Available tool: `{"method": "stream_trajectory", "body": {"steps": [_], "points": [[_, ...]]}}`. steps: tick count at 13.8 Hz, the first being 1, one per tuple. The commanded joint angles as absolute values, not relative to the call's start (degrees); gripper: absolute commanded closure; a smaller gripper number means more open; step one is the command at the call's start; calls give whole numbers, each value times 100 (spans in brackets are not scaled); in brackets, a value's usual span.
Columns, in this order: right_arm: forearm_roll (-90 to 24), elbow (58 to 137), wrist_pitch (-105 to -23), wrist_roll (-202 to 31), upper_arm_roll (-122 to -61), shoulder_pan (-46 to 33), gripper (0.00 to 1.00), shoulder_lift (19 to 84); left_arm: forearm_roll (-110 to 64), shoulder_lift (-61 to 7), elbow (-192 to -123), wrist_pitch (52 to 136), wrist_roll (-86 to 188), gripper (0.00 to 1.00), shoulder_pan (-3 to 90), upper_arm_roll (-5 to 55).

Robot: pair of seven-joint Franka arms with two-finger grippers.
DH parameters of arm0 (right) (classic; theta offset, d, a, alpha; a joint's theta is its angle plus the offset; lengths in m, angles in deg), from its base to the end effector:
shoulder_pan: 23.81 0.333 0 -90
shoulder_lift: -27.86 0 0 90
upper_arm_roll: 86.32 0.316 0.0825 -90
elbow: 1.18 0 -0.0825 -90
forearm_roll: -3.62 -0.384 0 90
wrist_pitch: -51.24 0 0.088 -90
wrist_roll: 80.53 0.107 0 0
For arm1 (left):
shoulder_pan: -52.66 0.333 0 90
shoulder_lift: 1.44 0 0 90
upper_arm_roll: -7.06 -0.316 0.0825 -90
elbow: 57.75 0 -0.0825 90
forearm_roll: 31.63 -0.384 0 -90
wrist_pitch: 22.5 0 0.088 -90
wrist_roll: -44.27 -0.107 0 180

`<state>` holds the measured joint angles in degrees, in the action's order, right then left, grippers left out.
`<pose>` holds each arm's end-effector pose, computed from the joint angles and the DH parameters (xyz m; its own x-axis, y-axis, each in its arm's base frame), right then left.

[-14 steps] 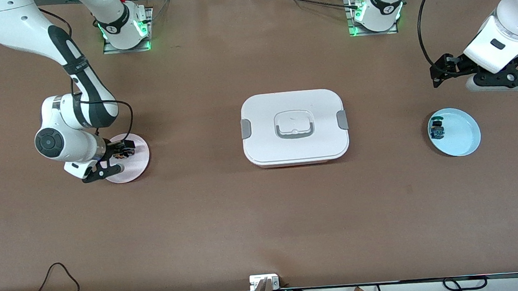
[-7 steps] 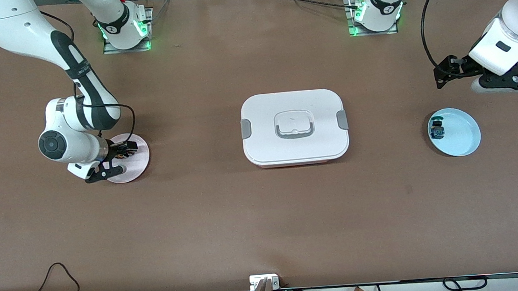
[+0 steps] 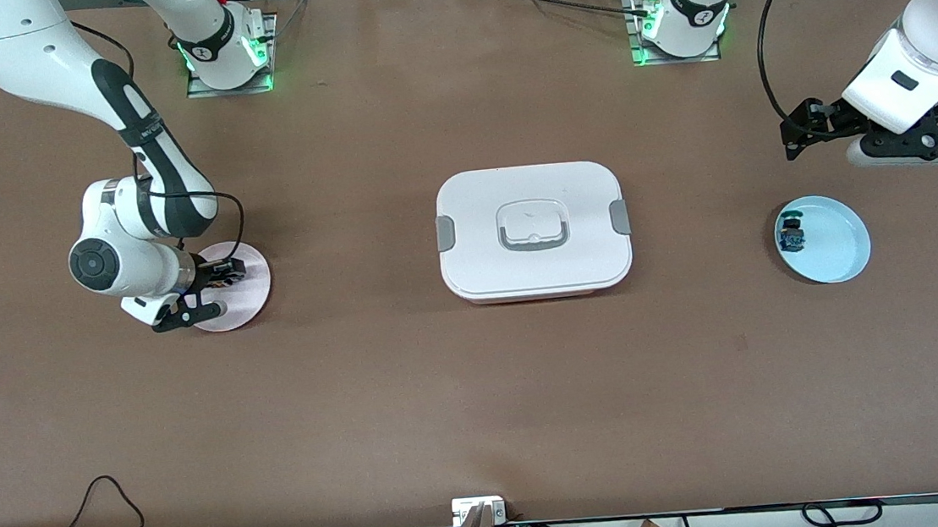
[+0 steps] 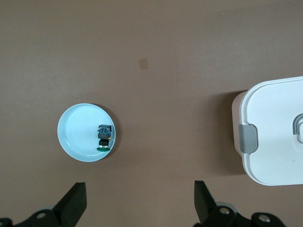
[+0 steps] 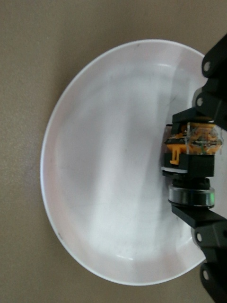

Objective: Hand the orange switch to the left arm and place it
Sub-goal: 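Close the right gripper on the orange switch and lift it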

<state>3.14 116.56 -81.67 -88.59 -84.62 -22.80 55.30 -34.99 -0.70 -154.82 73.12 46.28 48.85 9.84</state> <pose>0.5685 0.0272 0.1842 0.9615 0.1798 -0.2077 0.1736 -0.9836 -0.0481 0.5528 -0.0582 0.5818 0.9963 -0.0856 -0.0105 -0.0861 -0.9945 -0.0593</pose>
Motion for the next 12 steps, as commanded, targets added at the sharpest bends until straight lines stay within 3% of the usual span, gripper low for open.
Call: {"method": "stream_trajectory", "body": {"steps": [1,8,12], "points": [[222,11615,-7981,-8800,-8429,-2337,85,5292,-3383,-153,-15285,7189,4699,0,4879,978],[222,10870,-6629,-8852,-8403,-2302,86,4387,-3383,-153,-15285,7189,4699,0,4870,978],[213,10351,-6338,-8949,-7947,-2302,86,3982,-3383,-153,-15285,7180,4699,0,4870,978]]}}
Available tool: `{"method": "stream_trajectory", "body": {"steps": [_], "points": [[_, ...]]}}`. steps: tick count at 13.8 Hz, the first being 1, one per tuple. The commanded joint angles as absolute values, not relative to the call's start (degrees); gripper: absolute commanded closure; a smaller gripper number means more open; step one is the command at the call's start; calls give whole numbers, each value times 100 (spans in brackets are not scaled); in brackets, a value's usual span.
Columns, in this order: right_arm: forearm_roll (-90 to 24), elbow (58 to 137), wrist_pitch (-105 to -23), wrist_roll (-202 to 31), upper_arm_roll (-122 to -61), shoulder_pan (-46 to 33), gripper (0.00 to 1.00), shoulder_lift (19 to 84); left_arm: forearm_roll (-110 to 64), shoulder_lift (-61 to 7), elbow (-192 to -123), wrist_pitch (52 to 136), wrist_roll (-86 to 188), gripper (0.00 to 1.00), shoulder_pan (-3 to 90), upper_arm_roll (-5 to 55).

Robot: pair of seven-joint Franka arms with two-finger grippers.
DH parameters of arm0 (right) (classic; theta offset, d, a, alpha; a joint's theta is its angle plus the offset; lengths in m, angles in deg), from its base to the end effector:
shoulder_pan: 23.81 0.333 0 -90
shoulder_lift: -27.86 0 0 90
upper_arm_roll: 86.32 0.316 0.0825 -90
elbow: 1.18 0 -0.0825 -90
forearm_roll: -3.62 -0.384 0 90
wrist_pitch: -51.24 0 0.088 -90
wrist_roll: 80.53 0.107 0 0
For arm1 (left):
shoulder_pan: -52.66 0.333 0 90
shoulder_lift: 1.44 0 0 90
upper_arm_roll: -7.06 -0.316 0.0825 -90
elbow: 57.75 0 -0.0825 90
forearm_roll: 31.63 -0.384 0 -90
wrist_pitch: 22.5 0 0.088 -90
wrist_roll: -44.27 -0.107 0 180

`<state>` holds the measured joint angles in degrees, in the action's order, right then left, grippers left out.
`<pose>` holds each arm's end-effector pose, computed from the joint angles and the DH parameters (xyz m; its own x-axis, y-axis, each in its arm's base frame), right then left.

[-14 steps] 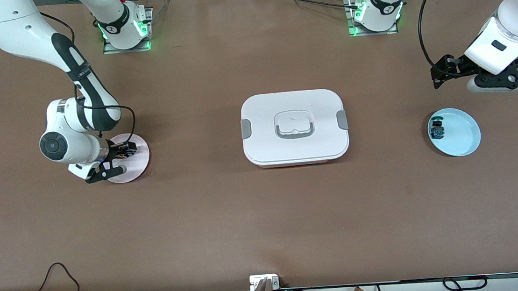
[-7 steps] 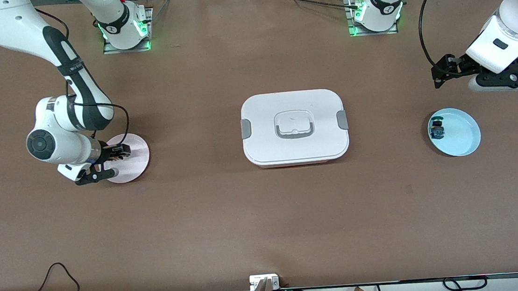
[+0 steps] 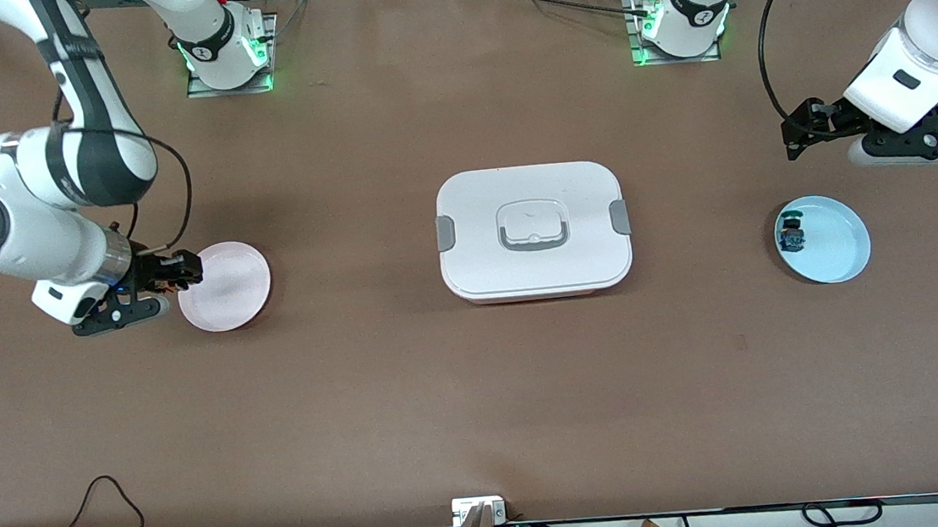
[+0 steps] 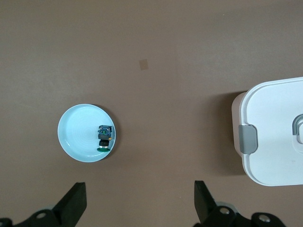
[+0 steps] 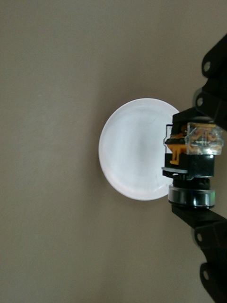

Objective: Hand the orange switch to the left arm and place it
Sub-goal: 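Close the right gripper on the orange switch and lift it, then carry the switch above the white box while the left gripper reaches in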

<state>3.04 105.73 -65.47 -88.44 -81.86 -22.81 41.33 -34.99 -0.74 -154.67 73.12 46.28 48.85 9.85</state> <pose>0.6052 0.0561 0.3861 0.9724 0.2256 -0.0591 0.2239 -0.9740 -0.0353 0.5532 -0.0584 0.5826 0.9963 -0.0858 -0.0086 -0.0862 -0.9945 -0.0592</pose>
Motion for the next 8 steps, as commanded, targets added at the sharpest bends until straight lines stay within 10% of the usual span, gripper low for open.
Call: {"method": "stream_trajectory", "body": {"steps": [1,8], "points": [[187,10175,-6320,-9062,-7781,-2302,86,3947,-3383,-153,-15285,7180,4699,0,4870,969],[-1578,9594,-6328,-10431,-7594,-2302,97,3920,-3139,-153,-15285,7014,4691,0,4879,969]]}}
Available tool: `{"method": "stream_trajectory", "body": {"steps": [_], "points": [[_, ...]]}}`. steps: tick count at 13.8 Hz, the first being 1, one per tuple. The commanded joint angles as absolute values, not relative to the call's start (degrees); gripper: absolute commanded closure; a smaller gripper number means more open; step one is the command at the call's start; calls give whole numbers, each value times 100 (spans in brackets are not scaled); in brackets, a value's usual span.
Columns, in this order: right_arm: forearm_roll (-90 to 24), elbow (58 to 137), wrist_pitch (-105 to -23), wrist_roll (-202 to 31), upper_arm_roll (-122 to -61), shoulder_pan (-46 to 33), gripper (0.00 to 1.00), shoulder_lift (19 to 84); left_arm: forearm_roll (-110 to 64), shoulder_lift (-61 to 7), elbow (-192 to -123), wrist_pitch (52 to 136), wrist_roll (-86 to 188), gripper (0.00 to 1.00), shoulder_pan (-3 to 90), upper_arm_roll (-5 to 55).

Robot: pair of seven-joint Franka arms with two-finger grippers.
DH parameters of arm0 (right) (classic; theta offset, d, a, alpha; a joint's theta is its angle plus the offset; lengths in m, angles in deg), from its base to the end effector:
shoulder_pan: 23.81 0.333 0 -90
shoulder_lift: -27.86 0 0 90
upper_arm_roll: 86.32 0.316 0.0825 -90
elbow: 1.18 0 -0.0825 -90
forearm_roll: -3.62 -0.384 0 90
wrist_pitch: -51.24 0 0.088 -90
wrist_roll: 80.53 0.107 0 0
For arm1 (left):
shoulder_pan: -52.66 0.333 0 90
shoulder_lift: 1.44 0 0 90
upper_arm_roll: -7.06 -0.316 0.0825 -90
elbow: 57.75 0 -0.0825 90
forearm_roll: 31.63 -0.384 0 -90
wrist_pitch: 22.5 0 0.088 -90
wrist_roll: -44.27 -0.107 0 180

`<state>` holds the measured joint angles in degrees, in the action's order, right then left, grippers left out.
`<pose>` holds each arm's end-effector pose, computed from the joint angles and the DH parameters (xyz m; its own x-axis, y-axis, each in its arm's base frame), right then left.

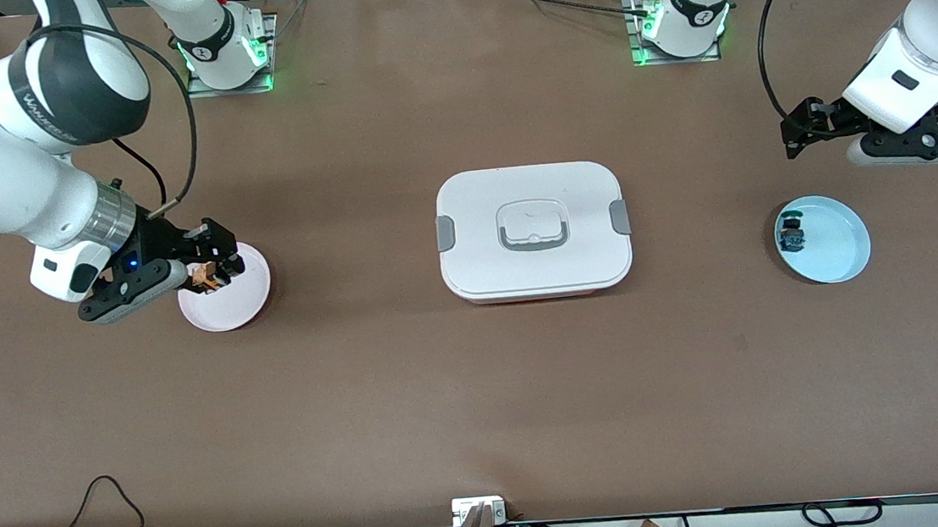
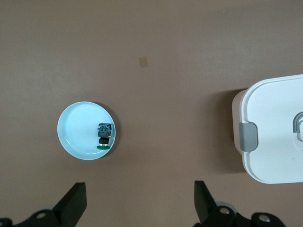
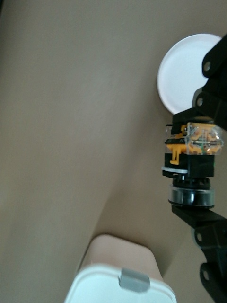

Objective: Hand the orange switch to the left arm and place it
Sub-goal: 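Carry the switch above the white box while the left gripper reaches in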

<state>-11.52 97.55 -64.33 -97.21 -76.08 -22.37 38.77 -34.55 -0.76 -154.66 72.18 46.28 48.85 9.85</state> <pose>0.6144 0.1354 0.4832 0.9206 0.3543 0.1645 0.3858 -0.8904 -0.2415 0.5514 -0.0588 0.5811 0.9961 -0.0842 -0.0254 -0.0854 -0.9950 -0.0521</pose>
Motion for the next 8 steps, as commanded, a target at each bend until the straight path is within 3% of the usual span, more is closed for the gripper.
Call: {"method": "stream_trajectory", "body": {"steps": [1,5,8], "points": [[-1911,9594,-6328,-10869,-7603,-2328,97,3911,-2841,-153,-15285,6996,4708,0,4905,969],[-2702,9602,-6390,-12225,-7594,-2284,98,3902,-2172,-241,-15285,6602,4735,0,4906,960],[-4019,9602,-6399,-13488,-7594,-2153,98,3955,-1321,-329,-15285,6328,4717,0,4897,960]]}}
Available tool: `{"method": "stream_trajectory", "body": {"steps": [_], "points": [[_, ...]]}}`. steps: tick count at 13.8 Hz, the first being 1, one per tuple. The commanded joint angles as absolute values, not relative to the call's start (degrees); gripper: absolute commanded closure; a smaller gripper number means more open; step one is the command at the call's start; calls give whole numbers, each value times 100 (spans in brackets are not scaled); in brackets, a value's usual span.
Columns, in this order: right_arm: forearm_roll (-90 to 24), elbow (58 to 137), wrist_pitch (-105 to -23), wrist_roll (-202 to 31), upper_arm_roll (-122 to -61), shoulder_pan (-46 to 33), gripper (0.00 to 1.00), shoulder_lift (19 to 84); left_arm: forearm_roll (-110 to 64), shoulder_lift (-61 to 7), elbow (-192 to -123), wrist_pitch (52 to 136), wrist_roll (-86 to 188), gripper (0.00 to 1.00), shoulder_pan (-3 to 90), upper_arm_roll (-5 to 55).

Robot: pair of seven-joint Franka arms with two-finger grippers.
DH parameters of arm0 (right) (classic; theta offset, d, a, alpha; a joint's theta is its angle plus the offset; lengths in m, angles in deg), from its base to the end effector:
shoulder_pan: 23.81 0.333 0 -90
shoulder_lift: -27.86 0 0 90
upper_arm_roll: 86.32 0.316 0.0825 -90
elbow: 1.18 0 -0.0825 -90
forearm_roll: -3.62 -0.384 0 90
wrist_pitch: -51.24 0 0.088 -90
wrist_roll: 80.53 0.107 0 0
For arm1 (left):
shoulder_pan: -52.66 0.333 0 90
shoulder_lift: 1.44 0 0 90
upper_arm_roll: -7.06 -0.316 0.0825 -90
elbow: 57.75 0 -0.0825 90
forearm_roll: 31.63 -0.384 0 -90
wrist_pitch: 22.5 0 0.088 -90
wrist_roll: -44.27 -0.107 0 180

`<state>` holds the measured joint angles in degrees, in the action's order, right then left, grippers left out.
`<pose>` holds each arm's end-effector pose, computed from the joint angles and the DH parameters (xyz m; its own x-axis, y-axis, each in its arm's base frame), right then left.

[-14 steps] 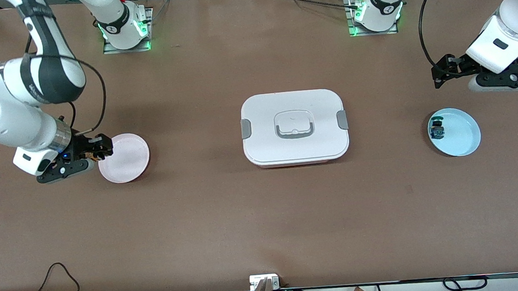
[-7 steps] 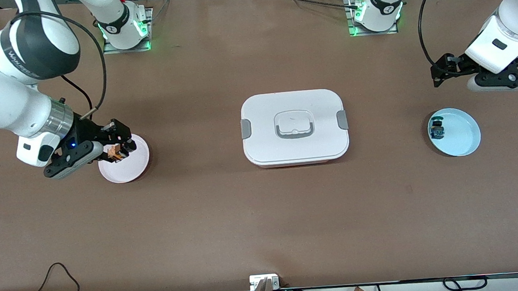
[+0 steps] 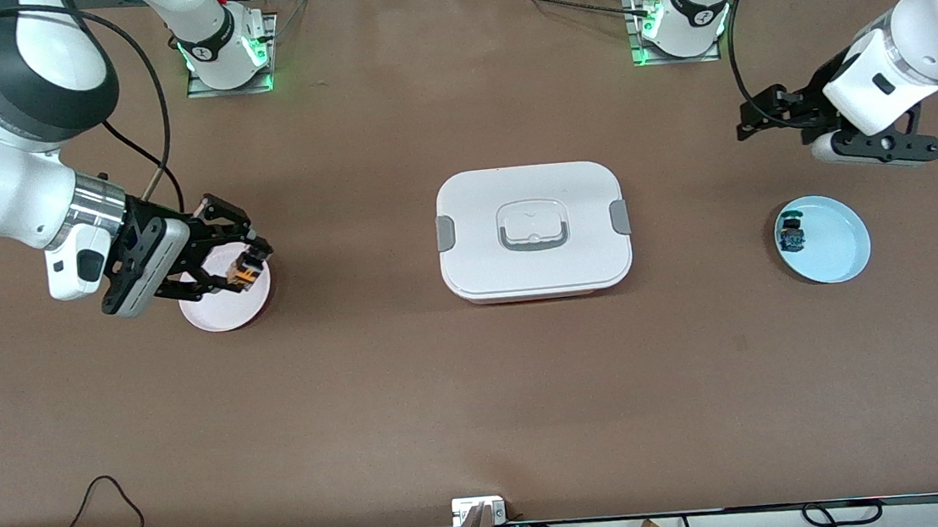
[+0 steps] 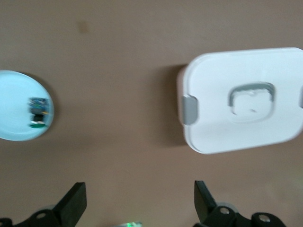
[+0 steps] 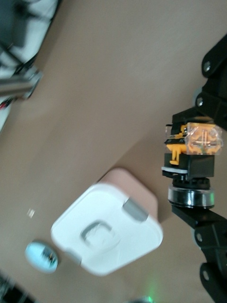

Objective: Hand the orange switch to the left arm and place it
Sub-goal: 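Carry the switch above the white box while the left gripper reaches in, then close the left gripper on the switch held by the right gripper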

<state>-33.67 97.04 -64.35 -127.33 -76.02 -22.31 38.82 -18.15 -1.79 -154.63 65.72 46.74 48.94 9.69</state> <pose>0.6147 0.1569 0.4971 0.7101 0.5397 0.4523 0.7019 -0.5932 -0.3942 0.5401 -0.0858 0.5656 0.9834 -0.0746 -0.1656 -0.0360 -0.9738 0.2246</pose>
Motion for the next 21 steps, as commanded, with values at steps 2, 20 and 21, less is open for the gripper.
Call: {"method": "stream_trajectory", "body": {"steps": [2,20,21], "points": [[-4723,9602,-6399,-14254,-7594,-1969,98,4104,-610,-434,-15294,6302,4717,0,4914,960],[-9577,9181,-7066,-17896,-7813,386,100,4956,4455,-1533,-15926,7382,4629,0,5143,1778],[-9700,9154,-7119,-17905,-7953,562,100,4983,4753,-1533,-16048,7443,4612,0,5134,1786]]}}
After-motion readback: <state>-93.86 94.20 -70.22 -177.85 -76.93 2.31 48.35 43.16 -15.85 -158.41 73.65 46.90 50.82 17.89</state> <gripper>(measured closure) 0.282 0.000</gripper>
